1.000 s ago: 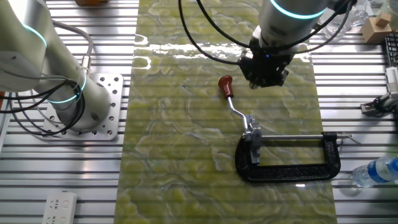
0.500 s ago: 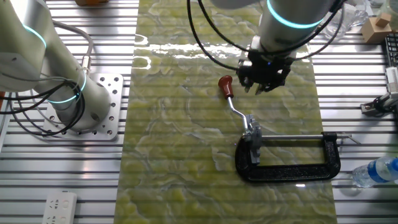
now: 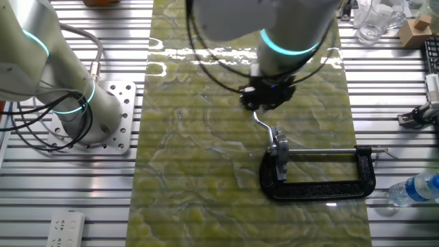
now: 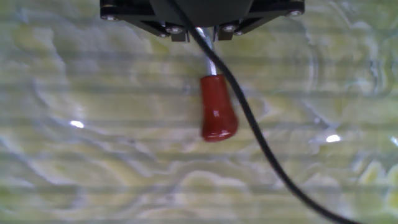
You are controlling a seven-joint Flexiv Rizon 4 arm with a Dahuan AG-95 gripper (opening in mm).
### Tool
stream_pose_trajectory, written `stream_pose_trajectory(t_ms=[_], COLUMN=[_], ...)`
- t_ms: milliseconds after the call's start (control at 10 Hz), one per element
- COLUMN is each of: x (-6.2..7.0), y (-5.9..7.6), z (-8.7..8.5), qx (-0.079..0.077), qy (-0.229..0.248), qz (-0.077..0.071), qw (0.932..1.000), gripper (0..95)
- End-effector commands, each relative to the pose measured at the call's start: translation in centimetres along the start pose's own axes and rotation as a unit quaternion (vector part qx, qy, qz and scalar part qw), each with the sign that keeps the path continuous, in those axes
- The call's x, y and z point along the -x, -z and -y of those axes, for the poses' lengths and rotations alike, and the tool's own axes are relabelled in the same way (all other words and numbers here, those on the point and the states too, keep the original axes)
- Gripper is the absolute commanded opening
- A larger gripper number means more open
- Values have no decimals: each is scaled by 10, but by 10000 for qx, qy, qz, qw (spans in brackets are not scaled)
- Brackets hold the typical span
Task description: Pull up the lever
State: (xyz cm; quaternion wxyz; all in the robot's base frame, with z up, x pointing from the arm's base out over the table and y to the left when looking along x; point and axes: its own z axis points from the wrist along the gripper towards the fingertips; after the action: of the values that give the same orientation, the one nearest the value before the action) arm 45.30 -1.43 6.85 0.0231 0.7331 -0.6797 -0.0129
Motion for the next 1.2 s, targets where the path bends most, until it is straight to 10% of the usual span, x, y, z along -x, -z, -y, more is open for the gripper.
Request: stream_pose_trajectory(t_ms=[100,400,500,1000,1100,1200], x=[1,5,9,11,12,12], y=[-8,-14,-15,-15,-16,-18], z=[0,1,3,3,3,4], qx=[18,9,-45,-85,-80,-85], qy=[-7,102,275,398,380,349], qz=[30,21,-46,-254,-343,-411], qw=[10000,9999,9996,9988,9987,9985], gripper=[190,190,380,380,190,190])
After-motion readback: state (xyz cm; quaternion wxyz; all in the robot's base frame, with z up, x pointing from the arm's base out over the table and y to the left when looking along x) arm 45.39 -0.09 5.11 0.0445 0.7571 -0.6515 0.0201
